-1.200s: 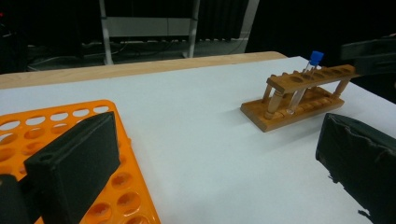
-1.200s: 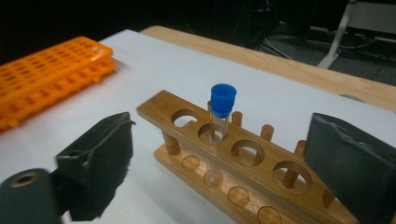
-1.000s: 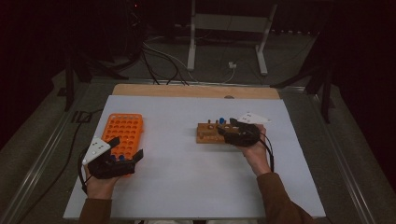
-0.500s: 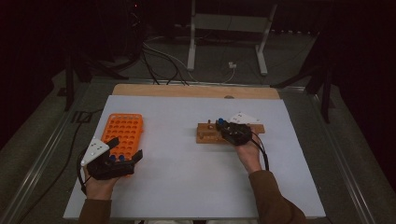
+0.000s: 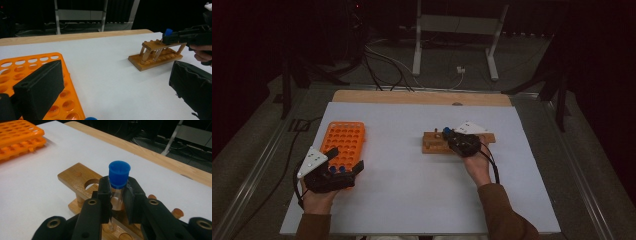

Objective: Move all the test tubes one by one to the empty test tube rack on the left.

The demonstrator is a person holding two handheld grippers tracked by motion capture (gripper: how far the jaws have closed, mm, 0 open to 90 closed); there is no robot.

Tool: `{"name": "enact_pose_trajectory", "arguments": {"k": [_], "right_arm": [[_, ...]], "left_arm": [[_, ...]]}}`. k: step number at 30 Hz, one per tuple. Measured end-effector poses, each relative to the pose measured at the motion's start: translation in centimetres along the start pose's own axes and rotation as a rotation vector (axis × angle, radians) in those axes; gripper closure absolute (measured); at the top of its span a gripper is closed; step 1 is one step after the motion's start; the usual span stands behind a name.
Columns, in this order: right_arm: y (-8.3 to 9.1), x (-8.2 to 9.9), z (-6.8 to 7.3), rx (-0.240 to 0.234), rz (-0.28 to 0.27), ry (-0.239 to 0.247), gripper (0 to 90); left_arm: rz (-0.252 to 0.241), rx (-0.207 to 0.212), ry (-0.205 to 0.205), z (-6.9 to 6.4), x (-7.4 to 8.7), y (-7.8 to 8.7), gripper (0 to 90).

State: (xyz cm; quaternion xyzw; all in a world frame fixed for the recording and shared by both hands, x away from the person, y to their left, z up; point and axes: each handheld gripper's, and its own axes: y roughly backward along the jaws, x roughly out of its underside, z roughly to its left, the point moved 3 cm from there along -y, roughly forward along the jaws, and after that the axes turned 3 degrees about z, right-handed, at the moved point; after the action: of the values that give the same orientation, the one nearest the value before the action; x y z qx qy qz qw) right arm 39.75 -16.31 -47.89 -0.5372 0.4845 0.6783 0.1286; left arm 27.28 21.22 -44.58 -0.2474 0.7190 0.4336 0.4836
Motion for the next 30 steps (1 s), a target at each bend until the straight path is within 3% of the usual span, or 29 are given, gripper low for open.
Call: {"name": "enact_pose_trajectory", "arguments": {"k": [10,18,24,30], "right_arm": [[2.0,-1.5,-0.6,-0.010,-0.068,-0.040,77.3],[3.3,-2.9,-0.7,-0.020,-0.092,-0.031,77.3],[4.9,-4.2,-0.8,-0.033,-0.131,-0.029,77.3],[6.1,-4.8,-0.6,-0.077,-0.149,-0.035,77.3]], "left_arm": [[0.000,0.016,0.000,-0.4,-0.1,-0.3,0.6],[-0.003,0.028,0.001,-0.7,-0.2,-0.4,0.6],[0.008,0.041,-0.025,-1.9,-0.5,-1.0,0.6],[0.021,0.084,-0.064,-3.9,-1.2,-2.3,0.6]]}}
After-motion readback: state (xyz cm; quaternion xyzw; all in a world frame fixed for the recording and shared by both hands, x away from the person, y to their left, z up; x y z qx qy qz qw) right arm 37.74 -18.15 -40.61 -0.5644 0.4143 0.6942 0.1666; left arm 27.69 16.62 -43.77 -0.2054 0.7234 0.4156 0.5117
